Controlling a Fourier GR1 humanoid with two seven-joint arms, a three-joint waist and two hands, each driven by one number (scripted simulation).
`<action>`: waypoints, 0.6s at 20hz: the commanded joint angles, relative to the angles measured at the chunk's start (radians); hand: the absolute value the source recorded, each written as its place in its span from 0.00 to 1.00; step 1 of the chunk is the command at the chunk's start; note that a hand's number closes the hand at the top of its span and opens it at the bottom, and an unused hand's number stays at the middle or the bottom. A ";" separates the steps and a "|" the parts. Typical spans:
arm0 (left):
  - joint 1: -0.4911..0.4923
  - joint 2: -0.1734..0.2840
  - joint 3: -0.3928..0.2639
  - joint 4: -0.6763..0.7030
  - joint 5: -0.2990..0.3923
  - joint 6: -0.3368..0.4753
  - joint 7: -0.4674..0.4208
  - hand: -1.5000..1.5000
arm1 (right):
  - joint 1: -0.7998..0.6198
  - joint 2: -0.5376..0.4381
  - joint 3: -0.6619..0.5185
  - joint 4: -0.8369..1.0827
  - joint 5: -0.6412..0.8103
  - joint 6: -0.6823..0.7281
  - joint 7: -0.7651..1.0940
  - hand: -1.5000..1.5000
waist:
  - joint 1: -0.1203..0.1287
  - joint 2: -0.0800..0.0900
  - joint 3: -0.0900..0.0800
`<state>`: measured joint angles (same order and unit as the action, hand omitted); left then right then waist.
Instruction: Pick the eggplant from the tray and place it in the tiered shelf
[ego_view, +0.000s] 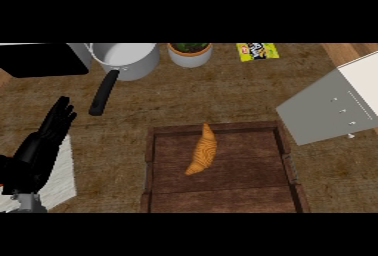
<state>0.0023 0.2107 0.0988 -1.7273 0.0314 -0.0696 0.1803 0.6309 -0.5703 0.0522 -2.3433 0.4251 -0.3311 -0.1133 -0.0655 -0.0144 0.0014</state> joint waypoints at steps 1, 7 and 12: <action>-0.021 0.015 0.006 -0.027 0.010 -0.014 0.029 0.50 | 0.067 0.003 -0.162 -0.130 -0.186 0.029 0.001 1.00 | 0.038 0.008 -0.001; -0.037 0.014 0.002 -0.017 0.013 -0.033 0.029 0.50 | 0.076 -0.008 -0.421 -0.156 -0.413 0.142 0.033 1.00 | 0.049 0.011 -0.002; -0.024 -0.009 -0.011 -0.009 0.010 -0.041 -0.002 0.50 | -0.172 -0.072 -0.505 -0.070 -0.563 0.190 0.178 1.00 | 0.070 0.015 -0.002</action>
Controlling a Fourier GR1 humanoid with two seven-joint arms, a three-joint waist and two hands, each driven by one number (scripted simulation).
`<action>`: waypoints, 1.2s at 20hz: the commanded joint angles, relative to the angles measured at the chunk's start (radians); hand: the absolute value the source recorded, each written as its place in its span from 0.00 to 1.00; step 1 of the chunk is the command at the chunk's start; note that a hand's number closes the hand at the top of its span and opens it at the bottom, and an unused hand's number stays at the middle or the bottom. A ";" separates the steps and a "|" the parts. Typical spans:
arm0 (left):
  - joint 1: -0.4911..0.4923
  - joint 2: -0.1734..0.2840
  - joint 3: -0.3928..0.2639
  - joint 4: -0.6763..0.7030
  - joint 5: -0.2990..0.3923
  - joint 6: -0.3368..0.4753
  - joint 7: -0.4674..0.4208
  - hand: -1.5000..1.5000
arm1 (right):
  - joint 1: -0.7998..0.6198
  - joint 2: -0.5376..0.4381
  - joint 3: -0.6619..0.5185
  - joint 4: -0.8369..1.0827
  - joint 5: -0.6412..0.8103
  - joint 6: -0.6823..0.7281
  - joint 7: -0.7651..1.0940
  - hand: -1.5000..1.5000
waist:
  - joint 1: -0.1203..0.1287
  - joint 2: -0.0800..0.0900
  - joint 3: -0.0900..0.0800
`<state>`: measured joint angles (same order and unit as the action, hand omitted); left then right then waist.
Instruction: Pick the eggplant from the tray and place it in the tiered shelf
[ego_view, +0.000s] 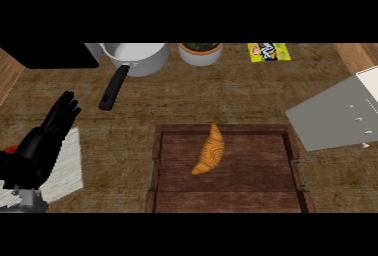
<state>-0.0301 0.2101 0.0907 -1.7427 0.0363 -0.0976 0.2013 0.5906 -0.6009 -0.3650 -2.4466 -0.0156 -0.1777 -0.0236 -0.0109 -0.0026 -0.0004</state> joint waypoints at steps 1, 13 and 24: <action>-0.026 -0.019 -0.013 0.060 -0.028 0.002 -0.043 0.50 | -0.123 0.015 0.006 0.012 -0.055 0.034 0.087 1.00 | 0.010 0.004 0.000; -0.035 -0.005 -0.002 0.037 -0.028 0.013 -0.008 0.50 | -0.322 -0.155 -0.168 0.143 -0.115 0.058 0.125 1.00 | -0.017 0.008 -0.016; -0.032 -0.033 -0.043 -0.029 -0.029 0.011 0.058 0.50 | -0.572 -0.309 -0.029 0.473 0.300 -0.035 0.051 1.00 | 0.042 0.007 0.001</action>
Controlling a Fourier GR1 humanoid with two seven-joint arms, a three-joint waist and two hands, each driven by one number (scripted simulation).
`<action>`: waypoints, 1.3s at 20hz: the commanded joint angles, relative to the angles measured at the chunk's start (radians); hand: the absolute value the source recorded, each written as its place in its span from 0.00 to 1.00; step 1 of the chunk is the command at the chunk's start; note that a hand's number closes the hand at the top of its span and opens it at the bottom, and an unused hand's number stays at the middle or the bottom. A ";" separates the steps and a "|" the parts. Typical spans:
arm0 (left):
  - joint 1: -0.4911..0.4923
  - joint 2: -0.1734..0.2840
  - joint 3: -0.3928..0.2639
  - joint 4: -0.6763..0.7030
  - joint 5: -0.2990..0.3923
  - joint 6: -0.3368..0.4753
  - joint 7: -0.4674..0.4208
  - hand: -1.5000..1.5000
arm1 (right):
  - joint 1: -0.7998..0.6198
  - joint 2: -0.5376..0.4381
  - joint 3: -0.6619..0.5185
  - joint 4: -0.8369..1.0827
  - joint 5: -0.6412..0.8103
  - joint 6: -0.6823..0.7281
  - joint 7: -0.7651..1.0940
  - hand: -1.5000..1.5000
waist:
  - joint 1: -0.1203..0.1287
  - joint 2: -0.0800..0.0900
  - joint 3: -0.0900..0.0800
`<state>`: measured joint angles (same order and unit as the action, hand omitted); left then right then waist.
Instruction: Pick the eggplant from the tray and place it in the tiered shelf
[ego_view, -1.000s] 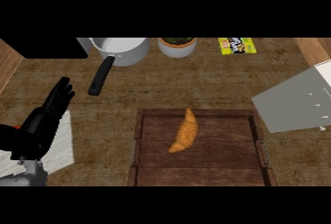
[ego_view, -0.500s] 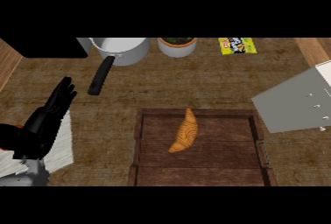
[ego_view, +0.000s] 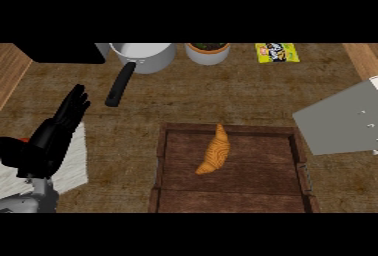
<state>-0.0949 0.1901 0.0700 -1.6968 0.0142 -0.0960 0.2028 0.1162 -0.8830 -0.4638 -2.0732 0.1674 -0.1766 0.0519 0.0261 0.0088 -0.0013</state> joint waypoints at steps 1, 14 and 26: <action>0.023 -0.035 -0.026 0.028 -0.035 0.021 -0.032 0.50 | -0.149 -0.036 0.069 0.143 0.111 -0.037 -0.060 1.00 | -0.003 -0.003 0.001; -0.057 -0.010 0.009 0.058 -0.041 0.015 0.000 0.50 | -0.444 -0.068 0.264 0.355 0.073 0.158 -0.195 1.00 | -0.016 -0.006 0.001; 0.002 -0.003 0.040 0.000 0.003 -0.026 -0.006 0.50 | -0.455 0.026 0.331 0.677 0.258 0.175 -0.420 1.00 | -0.012 -0.005 0.001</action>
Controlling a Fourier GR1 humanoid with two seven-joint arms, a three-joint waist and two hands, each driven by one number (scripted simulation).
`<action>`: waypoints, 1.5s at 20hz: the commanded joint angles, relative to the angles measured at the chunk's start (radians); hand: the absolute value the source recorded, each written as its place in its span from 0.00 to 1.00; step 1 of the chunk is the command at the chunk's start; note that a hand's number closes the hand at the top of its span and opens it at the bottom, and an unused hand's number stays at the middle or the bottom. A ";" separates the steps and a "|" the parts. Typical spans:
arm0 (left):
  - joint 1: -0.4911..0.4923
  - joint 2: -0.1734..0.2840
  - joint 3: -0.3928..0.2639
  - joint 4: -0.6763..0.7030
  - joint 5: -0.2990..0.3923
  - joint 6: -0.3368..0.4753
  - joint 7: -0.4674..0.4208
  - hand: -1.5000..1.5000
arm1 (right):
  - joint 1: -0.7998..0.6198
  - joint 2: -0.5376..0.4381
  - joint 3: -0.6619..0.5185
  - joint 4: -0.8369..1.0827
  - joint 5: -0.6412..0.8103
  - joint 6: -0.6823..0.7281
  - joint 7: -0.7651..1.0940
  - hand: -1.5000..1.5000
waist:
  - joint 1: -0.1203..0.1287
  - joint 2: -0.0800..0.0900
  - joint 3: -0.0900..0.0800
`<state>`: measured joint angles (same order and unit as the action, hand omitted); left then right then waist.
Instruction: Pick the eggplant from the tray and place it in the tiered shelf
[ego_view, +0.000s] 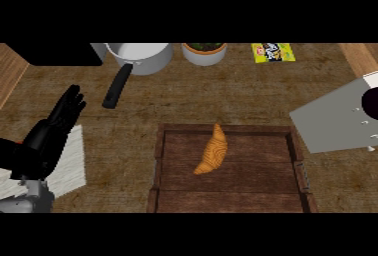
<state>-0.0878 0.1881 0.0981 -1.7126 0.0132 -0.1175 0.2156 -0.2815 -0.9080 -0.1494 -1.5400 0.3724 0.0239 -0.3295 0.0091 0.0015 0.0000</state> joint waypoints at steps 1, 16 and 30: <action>0.023 -0.034 -0.023 0.014 -0.037 0.022 -0.043 0.50 | -0.012 0.065 -0.004 0.095 0.064 -0.041 0.000 1.00 | -0.003 0.000 0.000; -0.001 -0.014 -0.013 0.005 -0.016 -0.003 0.007 0.50 | -0.086 -0.091 -0.079 0.378 0.347 -0.129 0.209 0.00 | 0.007 0.001 0.000; 0.038 0.009 0.038 0.008 0.011 -0.021 -0.014 0.50 | -0.255 -0.117 -0.432 0.269 -0.135 0.143 0.326 0.00 | -0.028 -0.011 -0.001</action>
<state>-0.0645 0.1826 0.1181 -1.7025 0.0051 -0.1213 0.1994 -0.5063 -0.9977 -0.4650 -1.2724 0.3641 0.0889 -0.0709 -0.0110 -0.0066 -0.0010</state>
